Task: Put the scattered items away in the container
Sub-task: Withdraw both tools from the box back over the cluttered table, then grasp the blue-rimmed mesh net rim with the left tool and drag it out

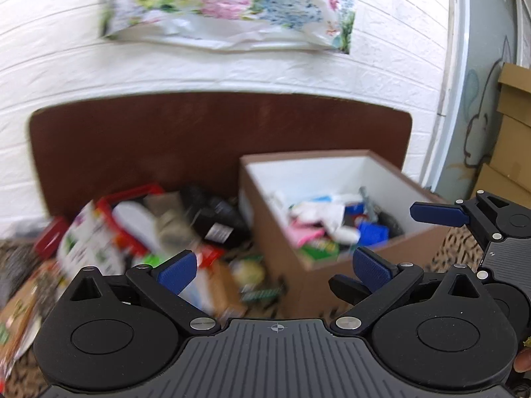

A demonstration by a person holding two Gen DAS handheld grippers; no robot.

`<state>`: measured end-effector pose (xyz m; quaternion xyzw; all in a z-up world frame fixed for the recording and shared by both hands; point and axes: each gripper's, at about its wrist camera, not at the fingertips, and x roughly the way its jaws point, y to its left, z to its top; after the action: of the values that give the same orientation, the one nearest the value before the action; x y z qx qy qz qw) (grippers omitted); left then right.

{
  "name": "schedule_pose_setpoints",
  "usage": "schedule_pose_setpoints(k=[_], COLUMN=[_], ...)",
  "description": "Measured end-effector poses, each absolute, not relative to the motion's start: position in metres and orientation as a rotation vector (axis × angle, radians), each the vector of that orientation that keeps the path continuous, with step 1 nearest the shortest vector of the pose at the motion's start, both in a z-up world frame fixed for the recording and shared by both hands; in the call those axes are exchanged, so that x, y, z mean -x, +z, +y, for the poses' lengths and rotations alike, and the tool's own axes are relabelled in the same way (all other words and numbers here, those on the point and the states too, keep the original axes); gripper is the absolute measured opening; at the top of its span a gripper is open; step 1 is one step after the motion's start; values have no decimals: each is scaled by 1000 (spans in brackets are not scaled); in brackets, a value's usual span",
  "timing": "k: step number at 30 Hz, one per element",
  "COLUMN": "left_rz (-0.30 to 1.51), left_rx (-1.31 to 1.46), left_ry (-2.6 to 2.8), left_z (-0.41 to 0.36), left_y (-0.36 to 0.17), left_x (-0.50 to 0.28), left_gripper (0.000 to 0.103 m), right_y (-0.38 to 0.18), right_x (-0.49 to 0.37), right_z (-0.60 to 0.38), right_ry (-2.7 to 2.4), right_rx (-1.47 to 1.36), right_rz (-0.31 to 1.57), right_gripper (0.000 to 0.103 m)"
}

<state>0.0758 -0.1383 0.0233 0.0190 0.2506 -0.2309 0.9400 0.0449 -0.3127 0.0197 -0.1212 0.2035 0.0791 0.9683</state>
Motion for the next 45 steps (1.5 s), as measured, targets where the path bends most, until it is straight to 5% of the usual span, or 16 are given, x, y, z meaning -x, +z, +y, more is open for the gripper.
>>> schedule_pose_setpoints(k=[12,27,45], left_rz=[618,687,798], left_rx=[27,99,148], left_ry=[-350,-311,-308], left_z=[-53,-32,-38], left_y=[-31,-48,-73], left_x=[-31,-91,-184], left_gripper=[103,103,86], right_y=[-37,-57,-79], right_x=[-10,-53,-139], right_z=[-236,-218,-193], right_ry=[298,316,449], right_rx=[194,171,270], right_rz=[504,533,504], right_gripper=[103,103,103])
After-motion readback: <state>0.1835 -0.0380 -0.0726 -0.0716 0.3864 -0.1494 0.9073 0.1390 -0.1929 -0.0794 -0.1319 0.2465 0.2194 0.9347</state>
